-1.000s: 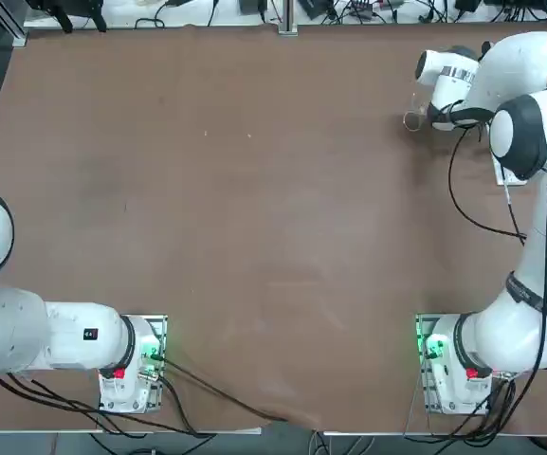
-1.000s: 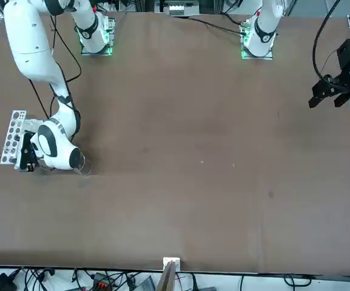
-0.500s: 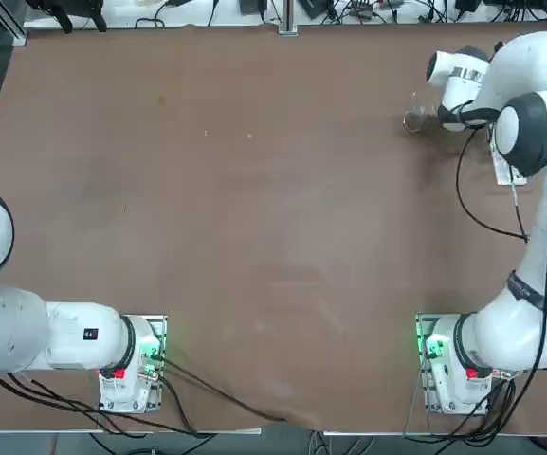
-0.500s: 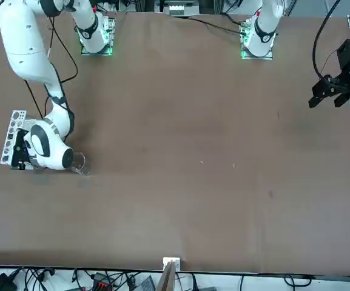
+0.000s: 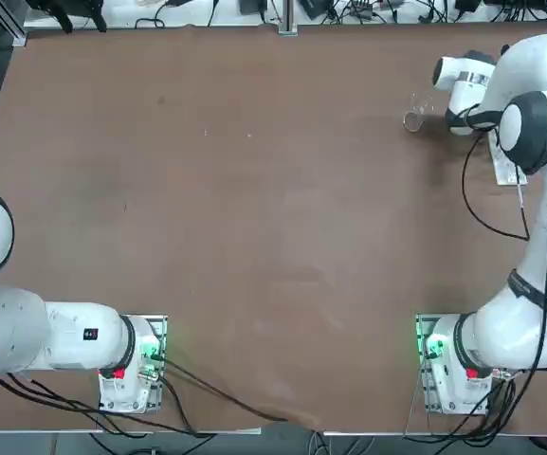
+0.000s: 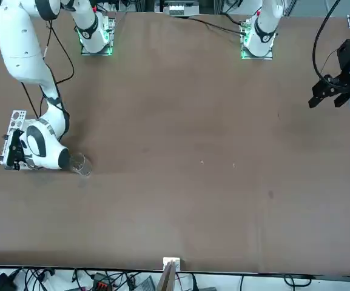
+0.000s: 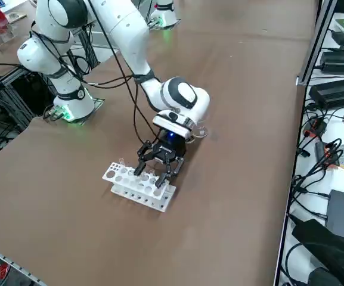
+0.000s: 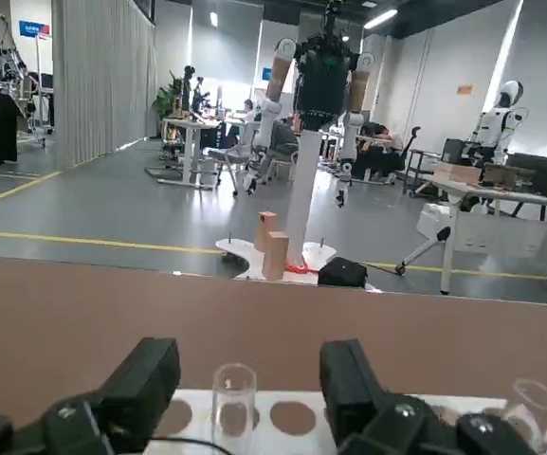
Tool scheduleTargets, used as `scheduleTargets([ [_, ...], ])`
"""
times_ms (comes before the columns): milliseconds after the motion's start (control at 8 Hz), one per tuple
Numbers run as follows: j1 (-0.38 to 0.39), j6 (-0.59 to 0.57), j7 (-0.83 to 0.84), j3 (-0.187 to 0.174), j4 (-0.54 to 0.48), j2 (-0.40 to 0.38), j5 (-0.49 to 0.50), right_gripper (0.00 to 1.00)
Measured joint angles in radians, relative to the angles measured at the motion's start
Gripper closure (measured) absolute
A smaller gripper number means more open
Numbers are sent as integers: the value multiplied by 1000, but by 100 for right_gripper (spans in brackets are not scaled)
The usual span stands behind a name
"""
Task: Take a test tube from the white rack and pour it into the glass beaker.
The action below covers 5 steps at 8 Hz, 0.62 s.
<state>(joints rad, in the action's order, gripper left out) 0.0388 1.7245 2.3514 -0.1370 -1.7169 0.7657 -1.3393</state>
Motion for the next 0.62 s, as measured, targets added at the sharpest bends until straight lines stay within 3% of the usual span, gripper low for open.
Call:
scheduleTargets([
  [250,2,0,2,5,0,3,0,30],
  [625,3,0,4,6,0,19,0,36],
])
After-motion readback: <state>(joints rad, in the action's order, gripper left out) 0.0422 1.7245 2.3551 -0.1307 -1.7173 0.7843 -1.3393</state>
